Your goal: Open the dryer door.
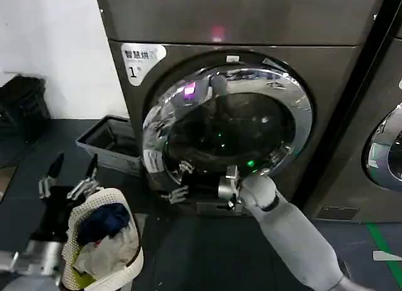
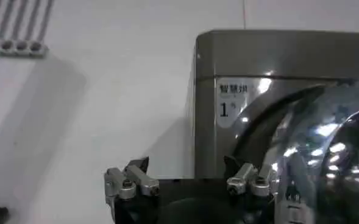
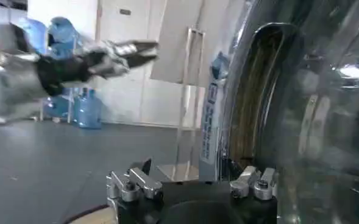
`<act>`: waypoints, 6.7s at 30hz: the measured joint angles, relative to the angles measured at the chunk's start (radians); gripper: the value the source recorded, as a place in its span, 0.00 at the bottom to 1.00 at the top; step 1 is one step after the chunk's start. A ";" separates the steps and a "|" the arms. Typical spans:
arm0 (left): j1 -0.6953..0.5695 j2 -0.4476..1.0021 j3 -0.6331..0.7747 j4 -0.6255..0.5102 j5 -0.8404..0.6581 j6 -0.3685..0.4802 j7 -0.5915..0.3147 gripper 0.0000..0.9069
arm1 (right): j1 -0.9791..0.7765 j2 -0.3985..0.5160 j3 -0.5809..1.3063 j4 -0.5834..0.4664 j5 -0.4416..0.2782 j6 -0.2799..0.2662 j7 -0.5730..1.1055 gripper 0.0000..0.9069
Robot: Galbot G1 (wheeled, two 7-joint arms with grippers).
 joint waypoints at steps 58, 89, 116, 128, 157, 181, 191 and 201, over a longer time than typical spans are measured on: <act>-0.730 0.457 0.816 0.485 -0.254 0.007 0.321 1.00 | -0.433 -0.153 0.659 0.143 0.094 0.076 -0.402 1.00; -0.962 0.333 1.259 0.449 -0.327 -0.014 0.279 1.00 | -0.699 0.060 1.593 0.317 -0.042 0.077 0.498 1.00; -1.165 0.013 1.549 0.632 -0.319 -0.067 0.231 1.00 | -0.826 0.035 2.102 0.285 -0.181 0.051 0.643 1.00; -1.180 -0.133 1.544 0.748 -0.288 -0.067 0.216 1.00 | -0.895 -0.005 2.249 0.272 -0.171 0.028 0.678 1.00; -1.238 -0.284 1.520 0.922 -0.261 -0.097 0.198 1.00 | -0.917 -0.017 2.275 0.288 -0.147 0.010 0.678 1.00; -1.263 -0.345 1.514 0.993 -0.206 -0.134 0.146 1.00 | -0.921 -0.045 2.276 0.274 -0.148 0.014 0.675 1.00; -1.263 -0.239 1.554 0.888 -0.286 -0.231 0.137 1.00 | -0.916 -0.053 2.280 0.263 -0.148 0.014 0.677 1.00; -1.255 -0.024 1.583 0.708 -0.309 -0.321 0.128 1.00 | -0.902 -0.057 2.298 0.278 -0.122 0.015 0.712 1.00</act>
